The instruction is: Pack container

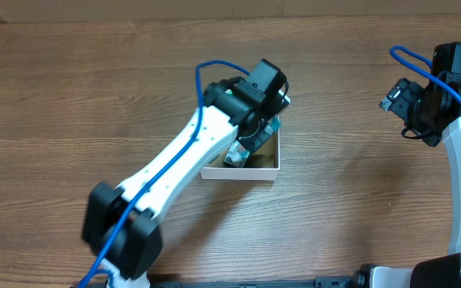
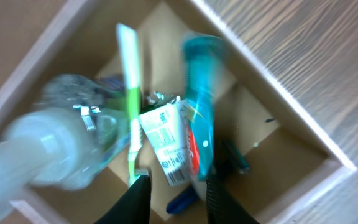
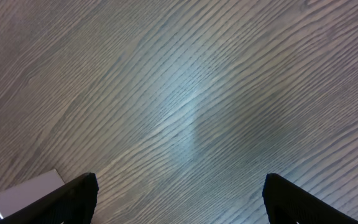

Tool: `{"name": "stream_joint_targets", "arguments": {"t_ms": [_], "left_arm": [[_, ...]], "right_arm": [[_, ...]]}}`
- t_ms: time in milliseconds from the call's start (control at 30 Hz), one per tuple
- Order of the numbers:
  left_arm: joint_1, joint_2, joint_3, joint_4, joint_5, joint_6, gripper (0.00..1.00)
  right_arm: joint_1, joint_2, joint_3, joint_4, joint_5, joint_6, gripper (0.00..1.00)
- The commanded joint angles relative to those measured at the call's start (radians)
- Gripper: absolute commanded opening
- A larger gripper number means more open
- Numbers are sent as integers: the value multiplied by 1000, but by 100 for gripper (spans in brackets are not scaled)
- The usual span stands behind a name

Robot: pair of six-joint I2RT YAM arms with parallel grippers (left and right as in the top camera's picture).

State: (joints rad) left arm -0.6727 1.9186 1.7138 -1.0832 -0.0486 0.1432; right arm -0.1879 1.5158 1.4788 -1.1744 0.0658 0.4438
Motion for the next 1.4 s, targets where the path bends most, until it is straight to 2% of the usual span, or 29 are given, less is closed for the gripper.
{"name": "stream_joint_targets", "arguments": {"t_ms": [0,133,333,433,500,633,667,733,767,800,867,1000,1067,1233,1300,1367], "left_arm": [[5,53,3,-10,-7,32,29],[3,41,6,-19,-17,17,30],[5,-96,69,-97,-118,-124,32],[16,-194,73,-93,-203,-200,38],[54,-266,73,-91,-246,-270,51],[184,-341,73,-99,-245,-367,53],[226,-349,73,-102,-239,-394,57],[311,-352,73,-107,-213,-447,74],[354,-351,73,-109,-189,-467,89],[408,-346,73,-112,-161,-500,100],[486,-340,73,-122,-127,-583,100],[607,-327,72,-117,-54,-669,100],[644,-322,72,-119,-56,-666,100],[687,-325,72,-134,-37,-567,100],[684,-341,72,-162,-38,-493,100],[684,-365,70,-182,-43,-484,100]], "right_arm": [[2,-1,-1,5,-1,-6,87],[2,-1,-1,5,-1,-6,87],[2,-1,-1,5,-1,-6,87],[3,-1,-1,6,-1,-6,87],[11,-1,-1,13,-6,-18,86],[59,-1,0,44,-59,-89,86],[80,-1,0,53,-65,-115,86],[130,-1,0,74,-64,-150,86],[159,-1,0,88,-64,-169,89],[196,-1,0,105,-64,-192,90],[249,-1,0,134,-64,-234,100],[307,-1,0,224,-34,-251,100],[307,-1,0,280,-26,-251,100],[297,-9,2,249,-27,-275,100],[275,-53,2,192,-27,-190,100],[255,-95,1,175,-28,-149,100]]}}
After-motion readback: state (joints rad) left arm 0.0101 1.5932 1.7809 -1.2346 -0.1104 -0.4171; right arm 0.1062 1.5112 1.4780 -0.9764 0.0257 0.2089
